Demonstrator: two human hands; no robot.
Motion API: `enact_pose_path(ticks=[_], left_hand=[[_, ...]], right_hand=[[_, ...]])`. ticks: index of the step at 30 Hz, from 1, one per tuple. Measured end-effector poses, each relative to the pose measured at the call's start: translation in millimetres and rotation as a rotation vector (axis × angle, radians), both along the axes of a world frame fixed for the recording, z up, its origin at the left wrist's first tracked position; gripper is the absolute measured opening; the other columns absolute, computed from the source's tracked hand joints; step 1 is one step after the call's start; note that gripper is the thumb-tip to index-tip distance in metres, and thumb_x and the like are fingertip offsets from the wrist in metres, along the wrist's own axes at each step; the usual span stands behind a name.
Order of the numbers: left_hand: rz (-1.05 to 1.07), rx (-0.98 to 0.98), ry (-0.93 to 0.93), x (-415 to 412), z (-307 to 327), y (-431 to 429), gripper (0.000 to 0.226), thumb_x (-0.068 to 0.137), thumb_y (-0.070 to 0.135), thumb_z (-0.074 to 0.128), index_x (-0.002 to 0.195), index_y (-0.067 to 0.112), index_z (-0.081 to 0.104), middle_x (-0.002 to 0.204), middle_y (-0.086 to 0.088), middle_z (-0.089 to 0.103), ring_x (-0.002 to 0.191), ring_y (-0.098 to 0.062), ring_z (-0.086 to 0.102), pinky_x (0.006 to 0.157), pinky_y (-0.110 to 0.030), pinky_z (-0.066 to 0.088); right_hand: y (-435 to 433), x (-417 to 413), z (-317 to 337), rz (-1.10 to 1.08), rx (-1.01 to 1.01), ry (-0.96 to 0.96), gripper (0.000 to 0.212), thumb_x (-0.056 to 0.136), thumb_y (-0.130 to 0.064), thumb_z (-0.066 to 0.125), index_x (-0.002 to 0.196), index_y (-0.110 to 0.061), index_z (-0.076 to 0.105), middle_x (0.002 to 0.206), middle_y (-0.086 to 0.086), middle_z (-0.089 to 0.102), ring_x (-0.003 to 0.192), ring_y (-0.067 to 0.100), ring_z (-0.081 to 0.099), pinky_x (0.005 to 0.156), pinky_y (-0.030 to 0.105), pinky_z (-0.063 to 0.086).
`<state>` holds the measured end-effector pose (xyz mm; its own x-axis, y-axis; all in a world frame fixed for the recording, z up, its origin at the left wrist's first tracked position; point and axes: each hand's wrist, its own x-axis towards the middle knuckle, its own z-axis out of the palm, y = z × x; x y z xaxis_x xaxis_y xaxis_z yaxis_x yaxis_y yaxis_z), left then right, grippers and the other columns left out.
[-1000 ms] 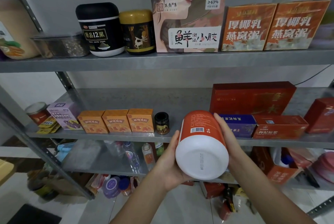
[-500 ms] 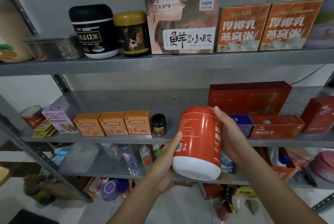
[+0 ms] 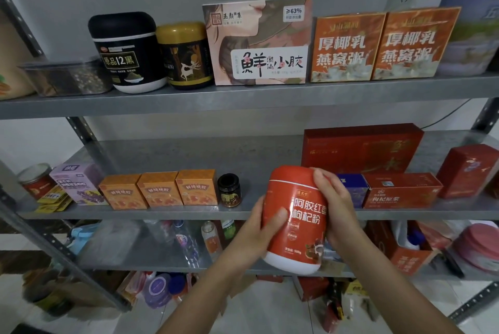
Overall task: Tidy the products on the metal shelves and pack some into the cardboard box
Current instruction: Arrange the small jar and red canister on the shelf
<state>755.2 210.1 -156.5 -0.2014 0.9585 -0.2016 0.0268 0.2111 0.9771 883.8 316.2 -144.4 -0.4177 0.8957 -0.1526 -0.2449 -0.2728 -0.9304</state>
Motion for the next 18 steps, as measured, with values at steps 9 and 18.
enact_pose_path(ticks=[9, 18], left_hand=[[0.039, 0.001, -0.131, -10.1, -11.6, 4.1, 0.100, 0.043, 0.072, 0.082, 0.129, 0.036, 0.045, 0.118, 0.003, 0.070, 0.105, -0.018, 0.069, 0.093, -0.040, 0.056], [-0.043, 0.030, -0.143, -7.8, -12.7, 3.8, 0.097, 0.049, 0.073, 0.079, 0.131, 0.038, 0.043, 0.123, 0.003, 0.068, 0.112, -0.017, 0.066, 0.093, -0.036, 0.055]], right_hand=[[2.6, 5.1, 10.7, 0.094, 0.091, -0.083, 0.056, 0.071, -0.051, 0.063, 0.123, -0.032, 0.055, 0.120, 0.002, 0.061, 0.098, 0.021, 0.067, 0.070, 0.032, 0.056], [-0.2, 17.8, -10.5, 0.217, -0.042, 0.034, 0.079, 0.064, -0.053, 0.077, 0.132, -0.027, 0.049, 0.119, 0.010, 0.068, 0.101, 0.029, 0.070, 0.080, 0.046, 0.058]])
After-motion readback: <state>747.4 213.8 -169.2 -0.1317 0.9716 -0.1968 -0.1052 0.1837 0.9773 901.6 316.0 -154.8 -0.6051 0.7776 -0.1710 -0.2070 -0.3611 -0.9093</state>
